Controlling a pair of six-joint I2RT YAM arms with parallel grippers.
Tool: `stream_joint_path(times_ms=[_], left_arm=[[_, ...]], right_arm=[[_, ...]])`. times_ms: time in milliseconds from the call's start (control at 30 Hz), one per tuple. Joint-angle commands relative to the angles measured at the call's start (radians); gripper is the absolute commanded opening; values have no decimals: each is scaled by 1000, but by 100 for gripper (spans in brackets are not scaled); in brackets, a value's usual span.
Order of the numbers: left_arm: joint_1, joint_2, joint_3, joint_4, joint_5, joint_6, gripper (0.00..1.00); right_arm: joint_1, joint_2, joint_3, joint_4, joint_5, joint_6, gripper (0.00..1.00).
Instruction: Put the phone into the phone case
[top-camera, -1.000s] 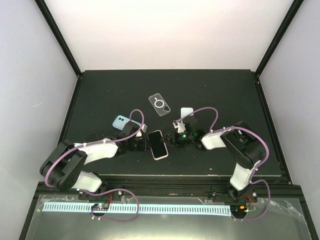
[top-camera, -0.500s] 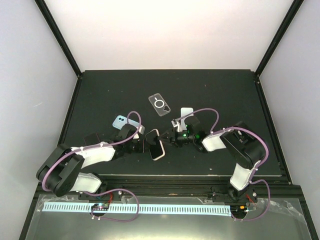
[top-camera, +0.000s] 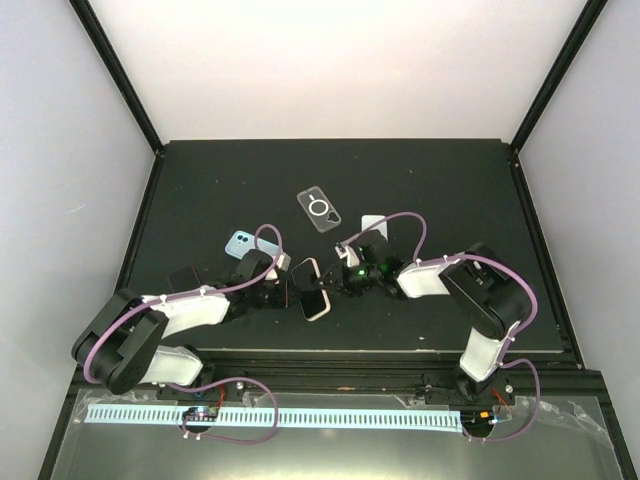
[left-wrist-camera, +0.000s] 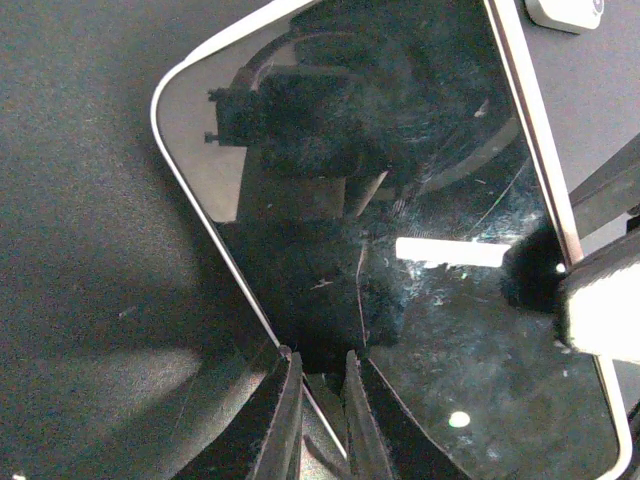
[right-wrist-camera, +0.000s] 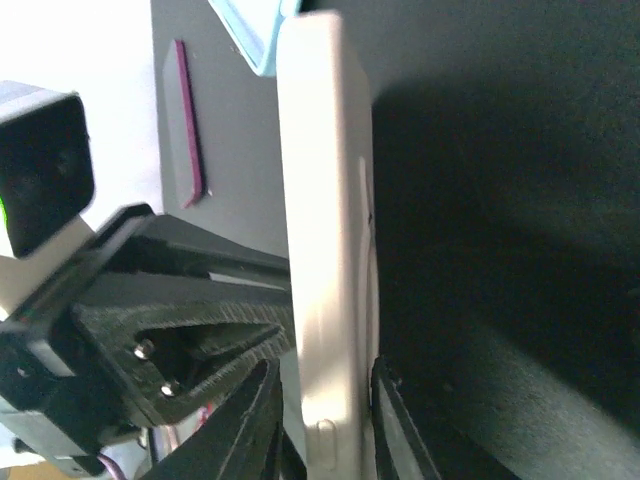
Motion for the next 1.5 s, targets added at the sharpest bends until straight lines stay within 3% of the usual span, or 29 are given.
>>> stream_joint_path(times_ms=[0,267,400,600,800,967,1200,1300,1467], left_arm=[[-13,-8,-8,-32,39,-7,14],[41,-123,-16,-70,99,-35,24],[122,-246,-15,-112,186,-41,37],[281,-493,5,-208,329,-37,69],[370,-668,45,-255,450,-67,82],[388,-750,49,-131,567,-182,84],[387,-806,-33,249,638,-434,79],[388,-813,-63,372,633,-519,72],[386,-810,-72,371,612,-529,51]], right_arm=[[13,13,28,-54,19,-48,23],[12,-23,30,-52,8,-65,18],[11,-62,12,33,-60,-31,17],[5,-170,-7,121,-187,-21,16],[2,-290,-15,241,-318,59,16],[2,-379,-22,322,-345,125,16],[3,-394,-32,523,-373,285,16],[5,-386,-38,583,-374,339,16],[7,-387,-51,586,-376,340,16]])
